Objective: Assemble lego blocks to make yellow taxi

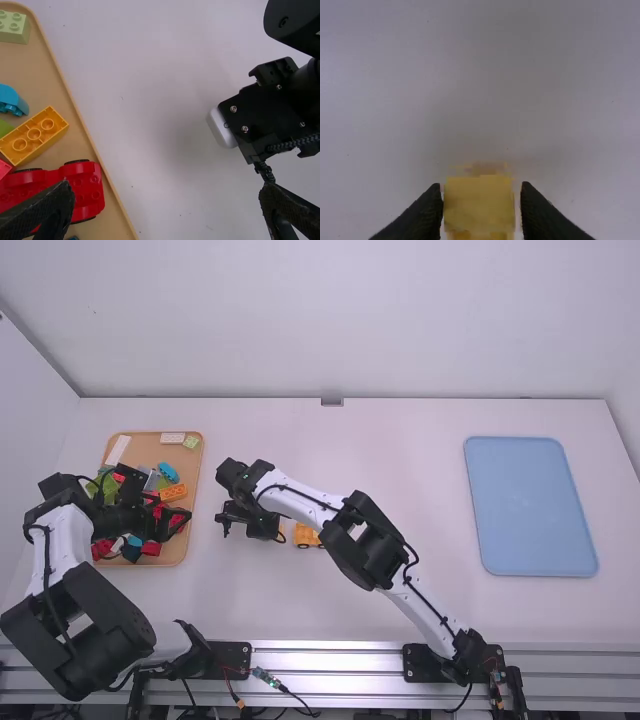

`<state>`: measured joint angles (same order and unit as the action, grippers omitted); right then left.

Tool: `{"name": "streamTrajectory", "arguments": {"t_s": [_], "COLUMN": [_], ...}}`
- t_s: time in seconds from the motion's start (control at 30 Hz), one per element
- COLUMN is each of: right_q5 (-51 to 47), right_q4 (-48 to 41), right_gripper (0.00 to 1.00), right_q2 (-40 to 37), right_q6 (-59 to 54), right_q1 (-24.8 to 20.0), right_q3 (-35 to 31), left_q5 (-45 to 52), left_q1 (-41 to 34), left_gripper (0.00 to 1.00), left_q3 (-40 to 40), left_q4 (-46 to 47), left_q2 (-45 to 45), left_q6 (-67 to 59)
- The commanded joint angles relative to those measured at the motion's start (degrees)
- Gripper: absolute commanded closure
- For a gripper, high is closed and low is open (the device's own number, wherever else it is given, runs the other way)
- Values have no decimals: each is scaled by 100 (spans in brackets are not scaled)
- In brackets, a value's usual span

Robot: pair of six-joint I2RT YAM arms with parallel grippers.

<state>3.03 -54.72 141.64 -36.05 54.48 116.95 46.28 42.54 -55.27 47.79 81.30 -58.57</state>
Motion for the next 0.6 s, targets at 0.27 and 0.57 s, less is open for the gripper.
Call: {"name": "streamTrajectory", "arguments": {"t_s": [0.27, 0.57], "right_q5": [37, 699], "right_q4": [-76, -1193], "right_gripper": [5, 1], "right_q2": [138, -65], "right_q6": [2, -612], "right_q1": [-11, -238], "right_q3": [190, 1034], "left_q5": [90, 538], "left_q1": [22, 9], "left_gripper": [1, 1], "left_q3": [59, 59], "left_q4": [32, 5], "left_q2": [-127, -127], "left_q6": [-101, -110]}}
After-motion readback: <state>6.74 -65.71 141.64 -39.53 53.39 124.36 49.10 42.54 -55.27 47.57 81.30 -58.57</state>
